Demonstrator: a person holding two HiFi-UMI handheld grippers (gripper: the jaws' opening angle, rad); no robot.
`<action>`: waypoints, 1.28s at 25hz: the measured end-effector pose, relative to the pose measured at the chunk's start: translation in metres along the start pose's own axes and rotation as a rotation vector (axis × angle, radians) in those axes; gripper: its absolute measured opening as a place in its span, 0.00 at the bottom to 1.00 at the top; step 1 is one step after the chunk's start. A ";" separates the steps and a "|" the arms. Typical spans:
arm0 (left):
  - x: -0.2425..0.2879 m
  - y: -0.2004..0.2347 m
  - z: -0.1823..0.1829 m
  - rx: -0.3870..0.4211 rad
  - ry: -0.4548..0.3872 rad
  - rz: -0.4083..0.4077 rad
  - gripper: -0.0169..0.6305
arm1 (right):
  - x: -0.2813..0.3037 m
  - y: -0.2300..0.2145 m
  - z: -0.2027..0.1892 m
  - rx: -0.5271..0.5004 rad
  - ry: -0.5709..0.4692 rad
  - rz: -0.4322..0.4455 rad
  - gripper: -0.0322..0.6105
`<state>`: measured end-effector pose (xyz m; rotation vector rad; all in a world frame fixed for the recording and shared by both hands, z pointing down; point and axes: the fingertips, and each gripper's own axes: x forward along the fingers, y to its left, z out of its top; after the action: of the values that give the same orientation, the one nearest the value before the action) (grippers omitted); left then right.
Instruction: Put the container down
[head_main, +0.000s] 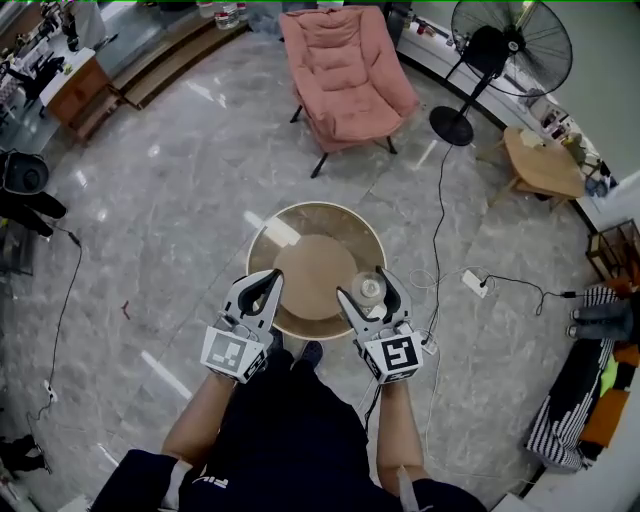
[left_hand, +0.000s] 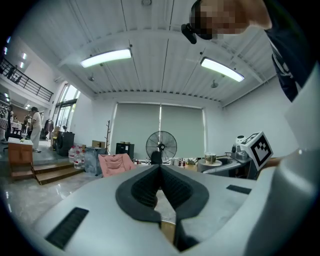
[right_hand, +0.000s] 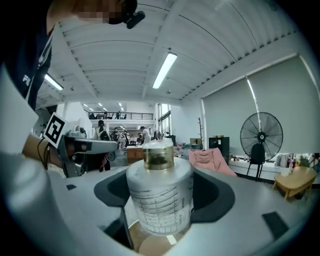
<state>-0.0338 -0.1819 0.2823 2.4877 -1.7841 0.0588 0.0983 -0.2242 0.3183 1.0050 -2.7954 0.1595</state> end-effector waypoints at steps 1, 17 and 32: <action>0.002 0.003 0.000 0.003 -0.011 0.004 0.06 | 0.004 0.001 -0.002 -0.013 -0.004 0.009 0.60; 0.056 0.038 -0.046 0.011 -0.057 -0.009 0.06 | 0.052 -0.015 -0.031 -0.013 -0.044 0.038 0.60; 0.098 0.048 -0.138 -0.033 -0.050 -0.049 0.06 | 0.095 -0.032 -0.135 0.047 -0.047 0.043 0.60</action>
<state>-0.0459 -0.2772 0.4295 2.5301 -1.7261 -0.0356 0.0629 -0.2868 0.4703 0.9712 -2.8698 0.2104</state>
